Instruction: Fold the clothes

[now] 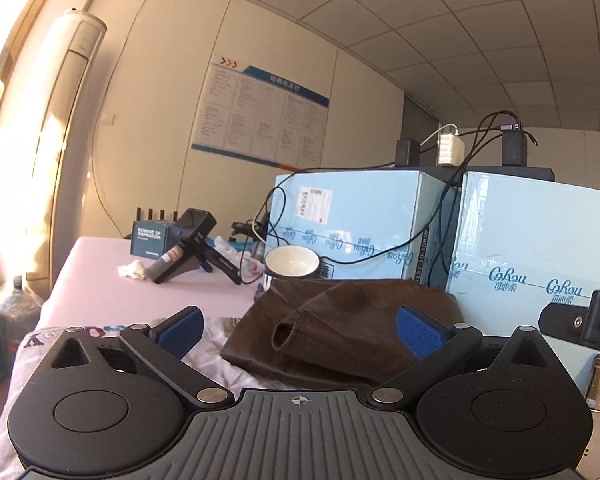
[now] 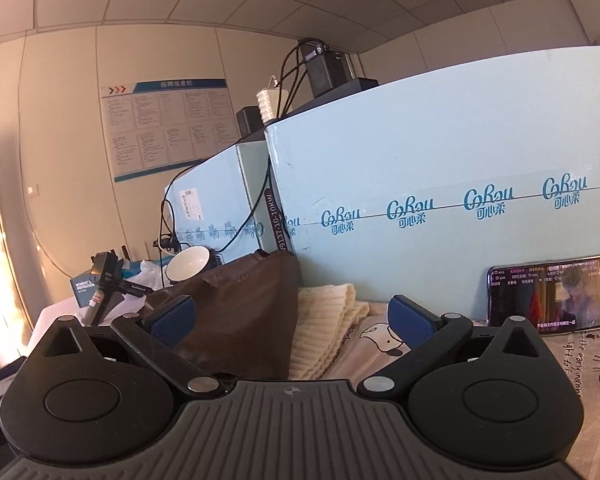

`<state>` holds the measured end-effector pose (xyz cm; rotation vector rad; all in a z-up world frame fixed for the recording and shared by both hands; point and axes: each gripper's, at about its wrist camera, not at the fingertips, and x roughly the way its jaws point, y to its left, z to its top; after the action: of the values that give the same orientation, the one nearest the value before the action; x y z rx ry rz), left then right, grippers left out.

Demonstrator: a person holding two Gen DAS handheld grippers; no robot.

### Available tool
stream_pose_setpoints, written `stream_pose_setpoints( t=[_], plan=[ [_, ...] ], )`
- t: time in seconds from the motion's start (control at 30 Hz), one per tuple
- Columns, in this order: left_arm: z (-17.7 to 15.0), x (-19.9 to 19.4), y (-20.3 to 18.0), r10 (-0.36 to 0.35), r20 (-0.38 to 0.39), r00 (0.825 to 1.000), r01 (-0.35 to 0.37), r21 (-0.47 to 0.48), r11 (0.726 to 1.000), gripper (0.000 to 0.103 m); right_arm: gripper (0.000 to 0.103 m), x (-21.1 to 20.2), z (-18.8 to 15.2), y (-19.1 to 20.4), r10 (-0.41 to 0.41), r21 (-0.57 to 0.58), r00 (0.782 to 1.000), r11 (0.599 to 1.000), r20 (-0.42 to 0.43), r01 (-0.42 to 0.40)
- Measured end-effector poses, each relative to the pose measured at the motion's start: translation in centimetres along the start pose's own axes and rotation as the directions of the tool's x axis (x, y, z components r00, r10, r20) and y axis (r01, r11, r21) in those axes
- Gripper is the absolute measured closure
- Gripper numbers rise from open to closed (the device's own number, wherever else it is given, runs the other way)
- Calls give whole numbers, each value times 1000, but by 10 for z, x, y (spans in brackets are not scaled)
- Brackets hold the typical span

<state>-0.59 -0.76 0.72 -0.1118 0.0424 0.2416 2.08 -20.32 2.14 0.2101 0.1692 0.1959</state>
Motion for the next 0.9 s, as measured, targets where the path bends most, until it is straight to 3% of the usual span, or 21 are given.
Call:
stream_pose_setpoints(
  t=[0.1, 0.3, 0.53, 0.9],
  plan=[
    [1, 0, -2, 24, 41, 999, -26, 48, 999, 0, 0, 3, -9, 8, 1, -52, 1000, 999, -6, -1],
    [2, -3, 6, 54, 65, 996, -55, 18, 998, 0, 0, 11, -19, 11, -18, -70, 1000, 997, -24, 16],
    [-3, 2, -4, 5, 30, 1000, -7, 73, 997, 0, 0, 13, -22, 1, -84, -58, 996, 995, 0, 84],
    [-5, 2, -3, -22, 22, 1000, 21, 57, 998, 0, 0, 15, -25, -2, -80, -45, 997, 996, -2, 80]
  ],
)
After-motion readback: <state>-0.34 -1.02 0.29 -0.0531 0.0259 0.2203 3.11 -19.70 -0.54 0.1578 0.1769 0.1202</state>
